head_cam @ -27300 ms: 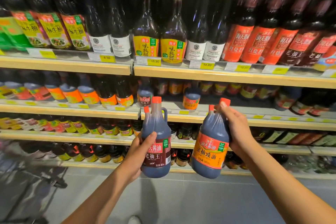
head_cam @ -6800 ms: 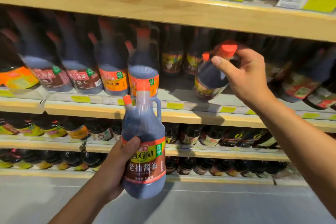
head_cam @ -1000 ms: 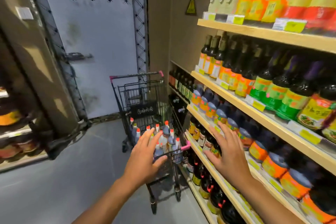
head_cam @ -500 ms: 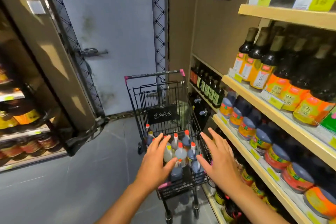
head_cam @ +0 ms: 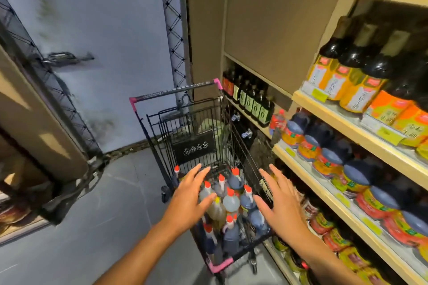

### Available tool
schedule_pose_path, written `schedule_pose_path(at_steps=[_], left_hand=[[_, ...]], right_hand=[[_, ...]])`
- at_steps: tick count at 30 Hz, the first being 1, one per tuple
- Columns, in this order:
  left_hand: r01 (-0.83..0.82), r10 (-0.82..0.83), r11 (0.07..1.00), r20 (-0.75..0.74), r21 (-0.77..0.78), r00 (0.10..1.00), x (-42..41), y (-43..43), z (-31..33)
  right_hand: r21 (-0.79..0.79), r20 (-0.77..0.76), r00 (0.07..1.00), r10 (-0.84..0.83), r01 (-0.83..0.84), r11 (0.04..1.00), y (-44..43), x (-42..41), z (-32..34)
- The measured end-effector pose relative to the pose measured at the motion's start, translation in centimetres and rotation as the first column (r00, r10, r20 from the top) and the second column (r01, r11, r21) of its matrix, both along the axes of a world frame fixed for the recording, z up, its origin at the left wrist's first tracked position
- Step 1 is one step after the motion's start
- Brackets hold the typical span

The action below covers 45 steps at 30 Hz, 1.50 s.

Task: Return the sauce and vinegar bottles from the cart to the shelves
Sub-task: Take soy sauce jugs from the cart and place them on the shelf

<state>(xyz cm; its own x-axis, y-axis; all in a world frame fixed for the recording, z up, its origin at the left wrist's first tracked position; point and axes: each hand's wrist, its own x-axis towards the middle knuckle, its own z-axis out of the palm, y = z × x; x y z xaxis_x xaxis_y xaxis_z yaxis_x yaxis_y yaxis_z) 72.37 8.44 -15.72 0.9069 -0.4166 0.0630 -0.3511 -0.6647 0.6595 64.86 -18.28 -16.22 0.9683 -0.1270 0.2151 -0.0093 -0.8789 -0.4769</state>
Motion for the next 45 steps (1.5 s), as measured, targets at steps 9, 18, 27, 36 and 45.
schedule_pose_path(at_steps=[9, 18, 27, 36, 45], left_hand=[[0.04, -0.033, 0.996, -0.093, 0.08, 0.995, 9.3, -1.0, -4.4], [0.042, -0.019, 0.992, -0.187, 0.118, 0.982, 17.6, -1.0, -6.8], [0.18, -0.118, 0.965, -0.295, 0.19, 0.948, 28.0, 0.7, -10.5], [0.295, -0.209, 0.938, -0.385, 0.18, 0.899, 40.3, 5.8, -16.4], [0.364, -0.241, 0.912, -0.469, 0.191, 0.85, 44.7, 8.5, -21.0]], right_hand=[[0.085, -0.153, 0.988, -0.004, 0.017, 0.996, -1.1, 6.7, -4.2], [0.092, -0.177, 0.981, 0.082, -0.066, 0.994, -0.5, 13.8, -6.2], [0.175, -0.29, 0.957, -0.034, 0.088, 0.981, 2.7, 20.2, -9.6], [0.116, -0.435, 0.888, -0.151, 0.222, 0.968, 11.6, 28.7, -15.8], [0.21, -0.65, 0.76, -0.014, 0.197, 0.958, 19.5, 37.7, -23.0]])
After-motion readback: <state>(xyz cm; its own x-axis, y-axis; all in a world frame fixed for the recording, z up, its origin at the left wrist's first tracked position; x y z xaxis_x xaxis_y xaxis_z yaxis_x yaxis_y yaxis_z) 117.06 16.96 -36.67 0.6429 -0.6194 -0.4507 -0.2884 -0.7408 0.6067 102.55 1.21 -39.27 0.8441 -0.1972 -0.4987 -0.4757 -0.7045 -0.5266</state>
